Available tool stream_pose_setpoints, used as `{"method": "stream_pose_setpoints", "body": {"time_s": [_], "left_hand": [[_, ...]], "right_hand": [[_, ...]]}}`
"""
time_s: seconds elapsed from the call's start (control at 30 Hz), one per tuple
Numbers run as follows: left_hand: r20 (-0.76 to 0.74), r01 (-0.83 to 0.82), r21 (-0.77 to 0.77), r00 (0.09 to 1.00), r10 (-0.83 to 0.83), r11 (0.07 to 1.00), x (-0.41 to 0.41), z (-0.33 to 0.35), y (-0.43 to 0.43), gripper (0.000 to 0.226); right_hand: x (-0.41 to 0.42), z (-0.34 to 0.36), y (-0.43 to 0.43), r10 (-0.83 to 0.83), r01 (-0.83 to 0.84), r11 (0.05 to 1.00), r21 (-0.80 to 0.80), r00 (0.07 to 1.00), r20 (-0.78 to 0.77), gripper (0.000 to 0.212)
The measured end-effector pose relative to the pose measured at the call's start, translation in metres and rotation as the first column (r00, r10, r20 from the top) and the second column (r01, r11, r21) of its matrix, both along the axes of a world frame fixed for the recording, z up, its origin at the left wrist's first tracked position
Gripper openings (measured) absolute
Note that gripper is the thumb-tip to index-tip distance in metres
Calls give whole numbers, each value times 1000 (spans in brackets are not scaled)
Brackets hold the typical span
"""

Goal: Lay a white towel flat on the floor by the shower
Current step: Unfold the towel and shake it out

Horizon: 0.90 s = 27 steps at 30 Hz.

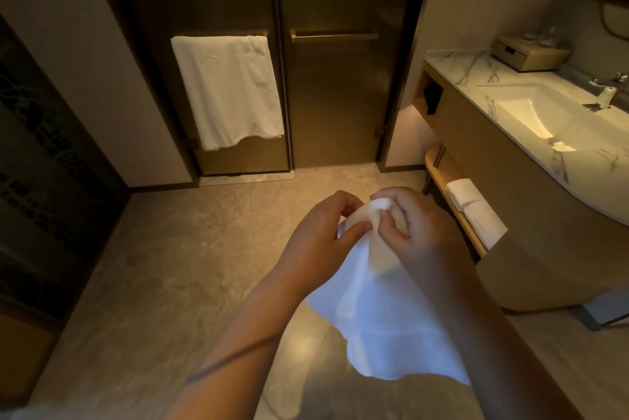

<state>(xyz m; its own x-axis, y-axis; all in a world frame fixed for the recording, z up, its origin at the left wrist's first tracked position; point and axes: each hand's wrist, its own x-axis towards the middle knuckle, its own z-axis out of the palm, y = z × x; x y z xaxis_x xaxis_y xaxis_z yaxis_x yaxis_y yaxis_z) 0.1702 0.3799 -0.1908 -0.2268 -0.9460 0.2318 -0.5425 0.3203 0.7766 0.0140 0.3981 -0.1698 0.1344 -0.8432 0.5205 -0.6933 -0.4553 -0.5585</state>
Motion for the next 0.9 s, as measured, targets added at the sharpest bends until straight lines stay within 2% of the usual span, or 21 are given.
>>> {"method": "stream_pose_setpoints", "body": {"time_s": [0.2, 0.3, 0.43, 0.63, 0.73, 0.9], "left_hand": [[-34, -62, -85, 998, 59, 994, 5, 2, 2, 10], [-45, -124, -114, 992, 120, 986, 12, 6, 0, 12], [-69, -182, -120, 982, 174, 976, 25, 10, -2, 11], [-101, -226, -126, 972, 214, 966, 30, 13, -2, 16], [-123, -276, -97, 957, 264, 956, 33, 11, -5, 13], [-172, -463, -125, 881, 440, 878, 29, 1, 5, 29]], "right_hand": [[2, -2, 3, -13, 15, 999, -40, 999, 49, 28], [-1, -6, 8, -41, 35, 997, 63, 994, 98, 40], [-5, -16, 12, -30, 23, 993, 115, 998, 56, 47], [8, -14, 11, -61, 61, 998, -18, 998, -18, 26], [15, -9, 9, -65, 65, 997, -33, 998, -14, 18], [27, -10, 6, -125, 125, 989, -82, 992, 6, 15]]}}
